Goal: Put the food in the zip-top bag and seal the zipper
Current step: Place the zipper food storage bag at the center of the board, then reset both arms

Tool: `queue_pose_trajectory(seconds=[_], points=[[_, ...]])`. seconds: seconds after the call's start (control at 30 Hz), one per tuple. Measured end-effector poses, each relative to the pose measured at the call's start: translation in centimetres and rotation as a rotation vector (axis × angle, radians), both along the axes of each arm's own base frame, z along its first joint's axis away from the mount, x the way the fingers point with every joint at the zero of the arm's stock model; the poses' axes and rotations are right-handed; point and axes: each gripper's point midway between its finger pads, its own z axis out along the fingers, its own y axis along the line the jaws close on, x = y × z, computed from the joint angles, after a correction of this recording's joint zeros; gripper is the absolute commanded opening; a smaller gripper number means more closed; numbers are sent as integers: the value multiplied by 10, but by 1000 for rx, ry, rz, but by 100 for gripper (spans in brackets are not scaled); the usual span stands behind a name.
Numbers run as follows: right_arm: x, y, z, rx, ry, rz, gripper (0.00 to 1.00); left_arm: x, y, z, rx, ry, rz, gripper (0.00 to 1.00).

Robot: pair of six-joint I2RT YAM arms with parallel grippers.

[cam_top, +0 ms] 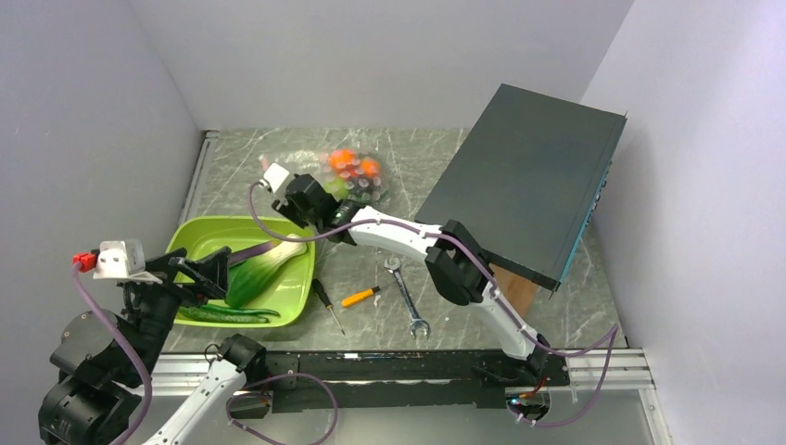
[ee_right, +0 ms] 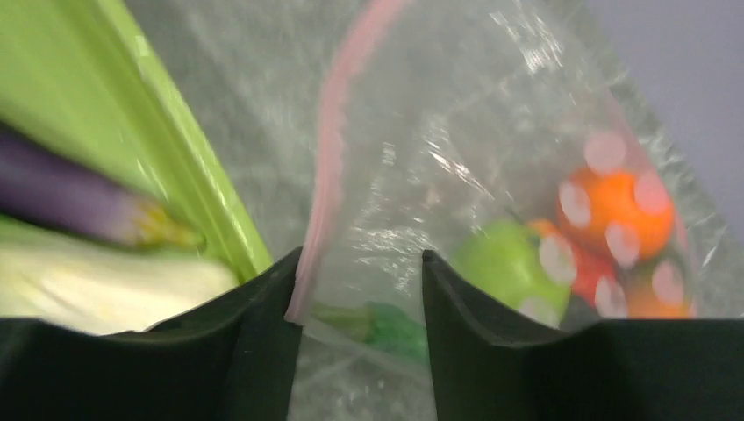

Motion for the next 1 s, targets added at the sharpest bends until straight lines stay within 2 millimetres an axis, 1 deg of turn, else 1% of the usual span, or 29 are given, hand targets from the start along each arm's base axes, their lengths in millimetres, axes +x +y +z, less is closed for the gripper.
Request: queue_pose_trajectory(seconds=[0.07, 0.13, 0.2, 0.27, 0.33, 0.37, 0.47, 0.5, 0.57, 0.63, 0.7, 0.8, 0.83, 0.87, 1.0], points=[[-9, -11, -33, -52, 85, -6, 71, -2, 0, -3, -7, 2, -2, 93], [-8, -21, -43, -62, 129, -23, 78, -3, 1, -3, -11, -4, -3, 93], [-9, -29, -34, -47, 162, -33, 98, -4, 1, -3, -16, -9, -4, 93], [-10, -38, -14, -17, 189, -43, 100, -4, 1, -3, -18, -11, -4, 93], [-16, -47, 19, 24, 198, -39, 100, -4, 0, -3, -20, -10, -6, 93], [-20, -51, 41, 55, 197, -36, 100, -4, 0, -3, -21, -11, -8, 93], [-41, -65, 116, 165, 171, -6, 100, -4, -1, -2, -22, -12, -14, 93], [-48, -70, 137, 199, 161, 5, 100, -5, -1, -2, -23, -13, -16, 93], [-65, -88, 187, 278, 136, 16, 100, -5, -2, 0, -28, -17, -20, 93], [-84, -109, 223, 340, 116, 25, 100, -7, -2, 4, -37, -29, -23, 93], [-101, -134, 253, 392, 94, 26, 100, -11, -1, 13, -49, -55, -28, 93], [-125, -177, 288, 470, 51, 10, 100, -20, 3, 37, -79, -119, -34, 93], [-131, -190, 295, 490, 37, 1, 100, -23, 4, 45, -90, -141, -36, 93], [-139, -209, 305, 519, 13, -19, 100, -26, 5, 57, -104, -173, -40, 93], [-159, -270, 335, 623, -76, -103, 100, -35, 6, 86, -139, -255, -58, 93]])
